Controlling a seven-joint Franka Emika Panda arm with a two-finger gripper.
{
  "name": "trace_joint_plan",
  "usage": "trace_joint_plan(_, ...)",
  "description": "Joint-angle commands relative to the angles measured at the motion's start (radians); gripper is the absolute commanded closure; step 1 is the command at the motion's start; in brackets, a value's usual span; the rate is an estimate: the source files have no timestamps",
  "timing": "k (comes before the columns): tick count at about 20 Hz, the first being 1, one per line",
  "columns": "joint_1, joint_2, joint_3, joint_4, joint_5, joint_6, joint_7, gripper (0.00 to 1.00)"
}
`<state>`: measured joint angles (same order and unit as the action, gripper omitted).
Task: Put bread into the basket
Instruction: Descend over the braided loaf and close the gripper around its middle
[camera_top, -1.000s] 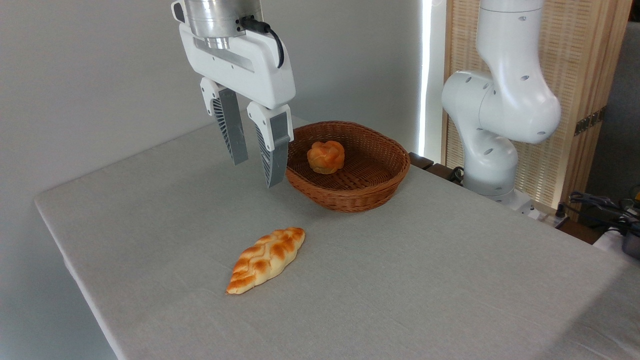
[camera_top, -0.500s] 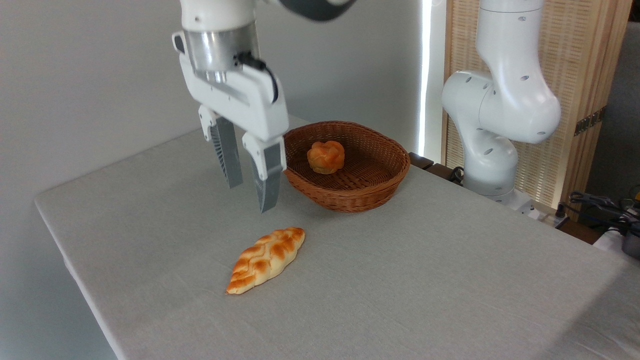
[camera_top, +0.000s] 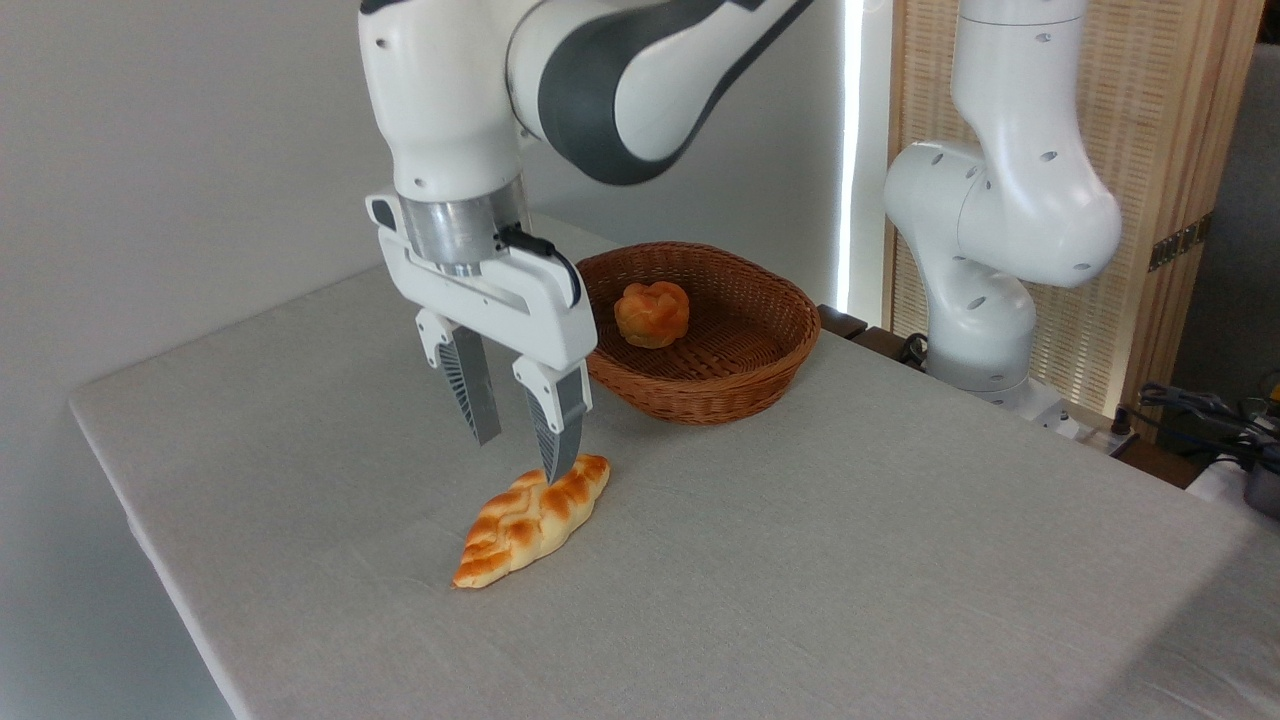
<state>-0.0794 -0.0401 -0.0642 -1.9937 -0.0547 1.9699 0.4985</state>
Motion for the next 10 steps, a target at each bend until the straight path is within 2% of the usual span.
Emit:
trace_joint_plan(1, 0.000, -0.004, -0.022, -0.076, 0.010, 0.101, -0.040, 0.00)
trace_joint_plan(8, 0.000, 0.023, -0.032, -0.114, 0.019, 0.168, -0.041, 0.00)
trace_joint_plan(10, -0.002, 0.023, -0.034, -0.120, 0.088, 0.170, -0.044, 0.00)
